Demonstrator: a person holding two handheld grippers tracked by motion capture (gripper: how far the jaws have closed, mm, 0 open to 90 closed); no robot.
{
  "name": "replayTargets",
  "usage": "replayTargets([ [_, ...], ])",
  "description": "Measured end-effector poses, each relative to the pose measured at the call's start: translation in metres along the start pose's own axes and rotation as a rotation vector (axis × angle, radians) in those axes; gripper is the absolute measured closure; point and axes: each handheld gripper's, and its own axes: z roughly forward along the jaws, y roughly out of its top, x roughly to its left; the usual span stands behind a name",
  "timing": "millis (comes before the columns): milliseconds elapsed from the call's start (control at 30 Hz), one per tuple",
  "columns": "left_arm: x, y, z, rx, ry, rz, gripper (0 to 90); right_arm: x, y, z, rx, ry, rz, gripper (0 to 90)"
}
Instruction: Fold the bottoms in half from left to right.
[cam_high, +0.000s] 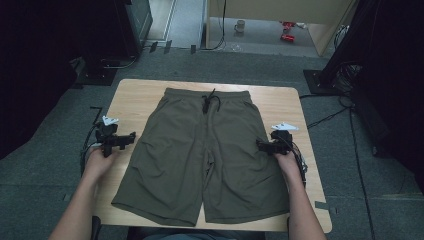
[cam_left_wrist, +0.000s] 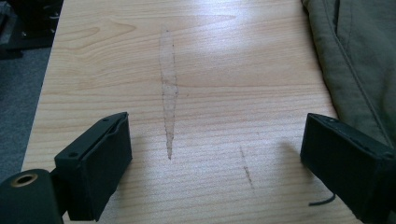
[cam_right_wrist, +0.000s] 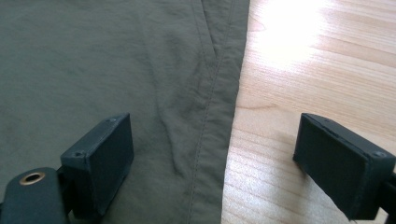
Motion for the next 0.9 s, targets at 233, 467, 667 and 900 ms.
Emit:
replayTargets([
  [233, 0.0003, 0.0001, 0.0001, 0.001, -0.003, 0.005, 8.9, 0.0017, -0.0024, -0.0024, -0.002, -0.02, 0.017, 11.3],
  [467, -0.0006, -0.0003, -0.0002, 0.0, 0.004, -0.004, 8.9, 0.0019, -0.0026, -0.0026, -0.002, -0.022, 0.019, 11.3],
  [667, -0.001, -0.0004, -0.0003, 0.0, 0.006, -0.006, 8.9, 0.0024, -0.0028, -0.0029, -0.001, -0.025, 0.023, 11.3],
  [900, -0.0007, -0.0008, -0.0007, 0.0, 0.003, -0.002, 9.0, 0.0032, -0.0046, -0.0048, -0.002, -0.035, 0.032, 11.3],
])
